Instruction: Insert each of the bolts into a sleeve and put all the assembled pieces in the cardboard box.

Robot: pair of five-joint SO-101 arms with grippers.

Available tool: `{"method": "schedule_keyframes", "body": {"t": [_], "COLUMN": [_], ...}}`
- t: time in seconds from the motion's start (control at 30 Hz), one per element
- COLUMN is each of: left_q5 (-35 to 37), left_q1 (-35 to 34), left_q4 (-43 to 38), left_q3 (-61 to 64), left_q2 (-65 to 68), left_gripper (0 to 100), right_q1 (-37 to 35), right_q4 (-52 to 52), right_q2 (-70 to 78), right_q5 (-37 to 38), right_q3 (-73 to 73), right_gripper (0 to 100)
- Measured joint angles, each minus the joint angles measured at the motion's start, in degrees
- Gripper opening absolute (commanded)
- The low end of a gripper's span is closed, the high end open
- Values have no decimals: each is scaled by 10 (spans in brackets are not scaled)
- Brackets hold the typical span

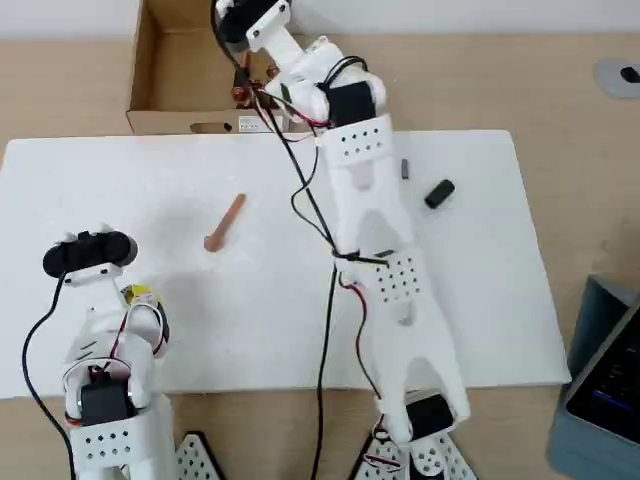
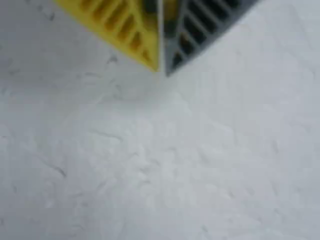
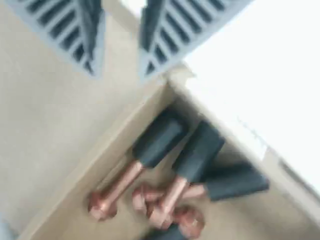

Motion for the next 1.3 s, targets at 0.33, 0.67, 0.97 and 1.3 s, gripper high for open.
{"method": "schedule_keyframes", "body": {"t": [0.33,0.67,0.97,1.3], "left_q5": [0,0,0,0], "left_q1": [0,0,0,0], "left_q4": [0,0,0,0], "left_q3": [0,0,0,0], "left_q2": [0,0,0,0], "left_gripper": [3,3,3,3], "right_q1": [6,71,124,178], "right_q4": [168,206,207,207], "right_q2": [-86,-156,-200,-300], "right_q5": [0,-68,-69,-69], "right_q3": [-1,-1,25,246], "right_gripper": [48,48,48,48]}}
